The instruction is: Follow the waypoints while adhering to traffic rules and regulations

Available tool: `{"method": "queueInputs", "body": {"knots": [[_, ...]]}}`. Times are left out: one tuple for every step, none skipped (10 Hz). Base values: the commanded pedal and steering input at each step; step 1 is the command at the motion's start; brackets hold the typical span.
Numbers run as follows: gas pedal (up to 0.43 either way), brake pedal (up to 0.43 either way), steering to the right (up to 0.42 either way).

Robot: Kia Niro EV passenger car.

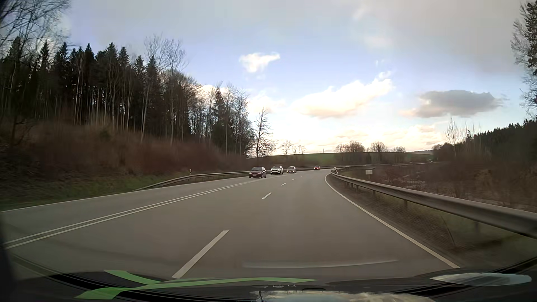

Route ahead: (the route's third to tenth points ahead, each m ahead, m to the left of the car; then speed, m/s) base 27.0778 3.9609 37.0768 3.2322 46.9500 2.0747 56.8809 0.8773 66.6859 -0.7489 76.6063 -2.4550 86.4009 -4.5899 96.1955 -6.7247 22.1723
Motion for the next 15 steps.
{"method": "queueInputs", "body": {"knots": [[0.138,0.000,0.013],[0.138,0.000,0.013],[0.138,0.000,0.013],[0.138,0.000,0.013],[0.138,0.000,0.013],[0.138,0.000,0.013],[0.150,0.000,0.013],[0.150,0.000,0.013],[0.157,0.000,0.013],[0.169,0.000,0.013],[0.169,0.000,0.013],[0.177,0.000,0.013],[0.177,0.000,0.013],[0.177,0.000,0.013],[0.177,0.000,0.013]]}}
